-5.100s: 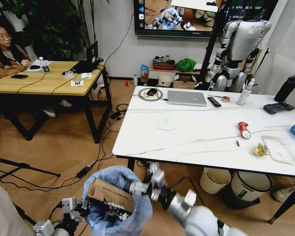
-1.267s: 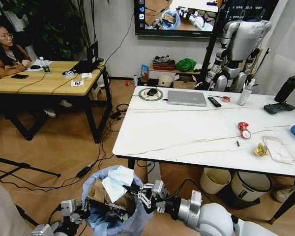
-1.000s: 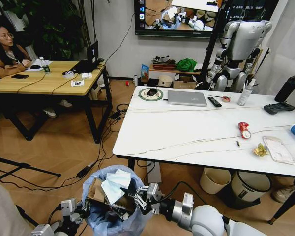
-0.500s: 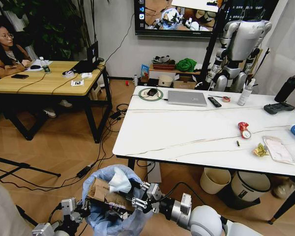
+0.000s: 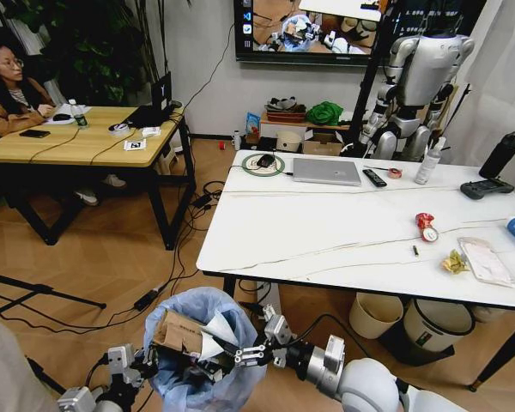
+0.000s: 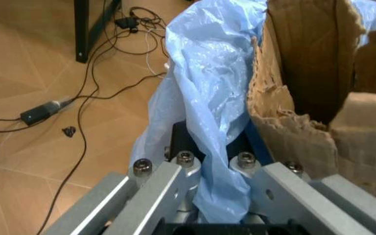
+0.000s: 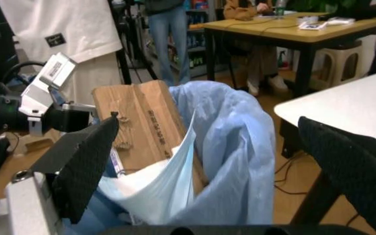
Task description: Pick up the trash bin and place the trash from the table into it.
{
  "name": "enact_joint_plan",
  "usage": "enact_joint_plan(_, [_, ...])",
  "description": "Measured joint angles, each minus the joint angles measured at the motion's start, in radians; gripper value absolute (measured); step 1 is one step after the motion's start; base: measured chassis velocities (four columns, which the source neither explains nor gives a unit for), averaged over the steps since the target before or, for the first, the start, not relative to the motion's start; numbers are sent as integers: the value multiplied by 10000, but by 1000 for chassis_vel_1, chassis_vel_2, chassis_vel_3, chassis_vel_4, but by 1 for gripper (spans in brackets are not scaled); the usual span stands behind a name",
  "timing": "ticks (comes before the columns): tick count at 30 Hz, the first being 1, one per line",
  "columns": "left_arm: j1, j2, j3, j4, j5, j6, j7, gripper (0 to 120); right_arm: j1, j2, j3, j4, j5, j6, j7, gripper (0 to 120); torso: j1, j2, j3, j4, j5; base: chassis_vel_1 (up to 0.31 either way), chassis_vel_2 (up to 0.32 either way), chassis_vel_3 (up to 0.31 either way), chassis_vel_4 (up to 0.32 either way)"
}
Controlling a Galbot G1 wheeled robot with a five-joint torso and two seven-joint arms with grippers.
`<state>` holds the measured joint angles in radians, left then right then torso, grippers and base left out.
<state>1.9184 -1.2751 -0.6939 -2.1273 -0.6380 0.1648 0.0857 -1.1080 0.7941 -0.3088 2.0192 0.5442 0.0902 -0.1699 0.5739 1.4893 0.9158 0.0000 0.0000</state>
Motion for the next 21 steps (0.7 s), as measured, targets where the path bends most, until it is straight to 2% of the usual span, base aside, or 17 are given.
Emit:
enact_joint_plan(5, [2, -46, 13, 57, 110, -16, 17, 0, -323, -55, 456, 125, -2, 37, 416, 100, -1, 0, 0, -2, 0, 0, 0, 0, 0])
enact_joint_plan(9, [-4, -83, 86, 59, 182, -35, 47, 0, -486, 216, 1701, 166, 608, 109, 1656, 100, -1, 0, 0, 1, 0, 0, 0, 0, 0])
enact_joint_plan(11, [-67, -31, 157, 109, 240, -57, 72, 0, -874, 437, 3209, 43, 1266, 159, 1892, 100, 0, 0, 1, 1, 4, 0, 0, 0, 0])
enact_joint_plan(12, [-67, -31, 157, 109, 240, -57, 72, 0, -874, 437, 3209, 43, 1266, 159, 1892, 100, 0, 0, 1, 1, 4, 0, 0, 0, 0])
enact_joint_plan(14, [-133, 31, 221, 154, 251, -62, 77, 0, -1343, 555, 4472, -71, 1502, 189, 1885, 100, 0, 0, 0, 2, -1, 0, 0, 0, 0])
enact_joint_plan(17, [-271, 70, 398, 321, 350, -117, 118, 0, -2568, 985, 6899, -608, 1499, 790, 940, 100, 0, 0, 0, -4, 1, 0, 0, 0, 0])
enact_joint_plan(18, [-271, 70, 398, 321, 350, -117, 118, 0, -2568, 985, 6899, -608, 1499, 790, 940, 100, 0, 0, 0, -4, 1, 0, 0, 0, 0])
enact_joint_plan(21, [-378, 125, 485, 500, 466, -216, 204, 0, -3569, 1825, 8580, -1088, 1437, 1036, -1, 100, 0, 1, 0, -3, 3, 0, 0, 0, 0])
